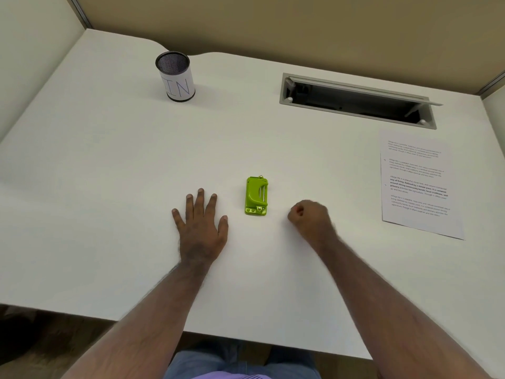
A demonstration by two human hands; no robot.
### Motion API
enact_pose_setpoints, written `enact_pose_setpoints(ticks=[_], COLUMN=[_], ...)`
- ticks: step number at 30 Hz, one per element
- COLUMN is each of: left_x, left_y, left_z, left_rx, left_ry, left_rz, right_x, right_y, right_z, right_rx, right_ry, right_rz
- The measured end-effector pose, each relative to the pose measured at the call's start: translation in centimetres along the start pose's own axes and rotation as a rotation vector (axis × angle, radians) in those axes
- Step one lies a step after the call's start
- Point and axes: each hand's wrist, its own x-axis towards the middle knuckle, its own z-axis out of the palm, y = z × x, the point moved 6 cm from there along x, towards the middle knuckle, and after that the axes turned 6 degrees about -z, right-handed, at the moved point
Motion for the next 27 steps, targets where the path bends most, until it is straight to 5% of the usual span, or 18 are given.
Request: enact_pose_setpoints(ticks=[5,27], left_x=[0.0,5.5], left_y=[0.1,-2.4], left_z=[-0.5,-1.4], left_rx=[0.008,0.079], left_ry=[0.024,0.080], left_rz=[0.005,0.082], right_x=[1.4,18.2], right_y=[0.5,-29.5], right_z=[-4.2,-3.5], right_rx=[0.526,0.454], right_ry=[0.137,0.072], right_rz=[0.082,-0.445])
